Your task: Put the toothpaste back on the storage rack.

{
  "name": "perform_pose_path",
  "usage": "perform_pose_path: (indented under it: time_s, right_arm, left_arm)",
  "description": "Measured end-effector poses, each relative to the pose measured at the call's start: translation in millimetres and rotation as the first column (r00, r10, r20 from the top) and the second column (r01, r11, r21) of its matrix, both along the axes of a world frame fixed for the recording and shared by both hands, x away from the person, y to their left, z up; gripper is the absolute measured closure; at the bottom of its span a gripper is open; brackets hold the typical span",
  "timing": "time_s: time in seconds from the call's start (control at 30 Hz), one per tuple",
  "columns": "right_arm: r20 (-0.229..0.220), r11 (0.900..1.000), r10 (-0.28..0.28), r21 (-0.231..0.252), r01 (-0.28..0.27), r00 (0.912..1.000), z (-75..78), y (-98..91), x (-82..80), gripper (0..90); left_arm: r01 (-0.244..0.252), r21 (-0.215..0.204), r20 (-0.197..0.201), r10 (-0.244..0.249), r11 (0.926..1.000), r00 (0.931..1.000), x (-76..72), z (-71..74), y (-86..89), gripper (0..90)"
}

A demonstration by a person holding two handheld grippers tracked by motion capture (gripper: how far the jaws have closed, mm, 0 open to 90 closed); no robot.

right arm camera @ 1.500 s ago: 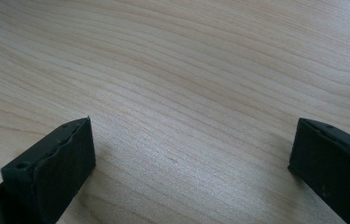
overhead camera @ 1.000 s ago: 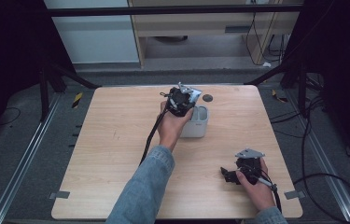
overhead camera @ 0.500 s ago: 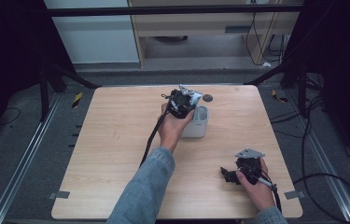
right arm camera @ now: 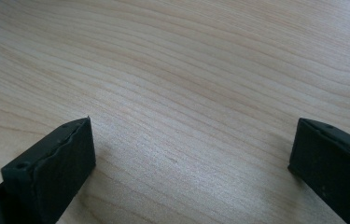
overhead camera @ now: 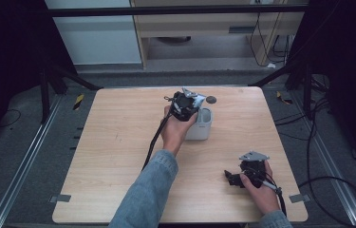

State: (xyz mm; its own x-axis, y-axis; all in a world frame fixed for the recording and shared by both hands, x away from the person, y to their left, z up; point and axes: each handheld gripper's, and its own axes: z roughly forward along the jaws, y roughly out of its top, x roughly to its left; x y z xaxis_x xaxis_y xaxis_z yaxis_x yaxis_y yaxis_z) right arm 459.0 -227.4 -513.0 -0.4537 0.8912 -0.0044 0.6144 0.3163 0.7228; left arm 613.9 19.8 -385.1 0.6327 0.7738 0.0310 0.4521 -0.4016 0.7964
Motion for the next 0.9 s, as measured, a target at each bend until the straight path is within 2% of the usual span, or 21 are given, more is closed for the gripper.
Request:
perform_pose_path:
  time_s: [0.47,0.9]
  right_arm:
    - [0.000,1.0000,0.000,-0.001,0.000,1.0000,0.0,-0.1,0.0,0.4]
    - [0.000,1.0000,0.000,0.000,0.000,1.0000,0.0,0.0,0.0,0.4]
  left_arm:
    - [0.006,0.014,-0.011,-0.006,0.9999,0.9999,3.1,1.4,-3.8,78.8]
    - [0.004,0.000,-0.025,-0.004,1.0000,0.9997,4.9,1.7,-4.1,77.8]
